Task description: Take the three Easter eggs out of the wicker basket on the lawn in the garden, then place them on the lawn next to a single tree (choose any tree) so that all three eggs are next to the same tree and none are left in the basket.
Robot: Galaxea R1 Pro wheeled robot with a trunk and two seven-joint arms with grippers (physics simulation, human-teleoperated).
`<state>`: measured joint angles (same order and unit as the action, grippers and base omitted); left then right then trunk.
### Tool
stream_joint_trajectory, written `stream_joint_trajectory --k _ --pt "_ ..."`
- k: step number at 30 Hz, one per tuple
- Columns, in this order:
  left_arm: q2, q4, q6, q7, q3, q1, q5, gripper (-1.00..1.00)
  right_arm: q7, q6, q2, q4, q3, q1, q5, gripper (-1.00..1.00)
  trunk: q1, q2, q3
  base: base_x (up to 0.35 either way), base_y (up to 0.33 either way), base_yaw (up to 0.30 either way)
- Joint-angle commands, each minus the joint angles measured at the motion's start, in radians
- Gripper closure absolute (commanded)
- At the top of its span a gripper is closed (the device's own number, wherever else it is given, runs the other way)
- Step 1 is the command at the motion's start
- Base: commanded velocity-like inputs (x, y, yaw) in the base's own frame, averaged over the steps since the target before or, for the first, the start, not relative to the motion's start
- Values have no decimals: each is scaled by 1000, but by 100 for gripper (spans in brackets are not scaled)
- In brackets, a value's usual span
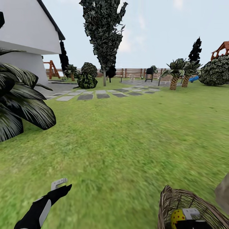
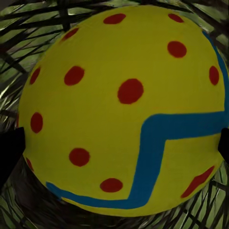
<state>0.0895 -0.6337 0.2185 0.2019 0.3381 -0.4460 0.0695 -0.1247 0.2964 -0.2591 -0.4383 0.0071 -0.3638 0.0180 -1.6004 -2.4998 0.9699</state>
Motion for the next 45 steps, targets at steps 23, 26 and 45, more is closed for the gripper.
stream_joint_trajectory --k 23,26,45 --pt "-16 30 6 13 4 0 6 -100 -3 7 0 -2 2 0 2 100 87 157 -74 0 55 -44" --pt "-16 33 6 11 4 0 6 -100 -3 7 0 -1 2 0 2 100 98 178 -84 6 320 0" --pt "-16 61 4 10 4 0 7 -100 -3 8 1 -1 3 0 2 100 171 311 -156 16 79 -194"
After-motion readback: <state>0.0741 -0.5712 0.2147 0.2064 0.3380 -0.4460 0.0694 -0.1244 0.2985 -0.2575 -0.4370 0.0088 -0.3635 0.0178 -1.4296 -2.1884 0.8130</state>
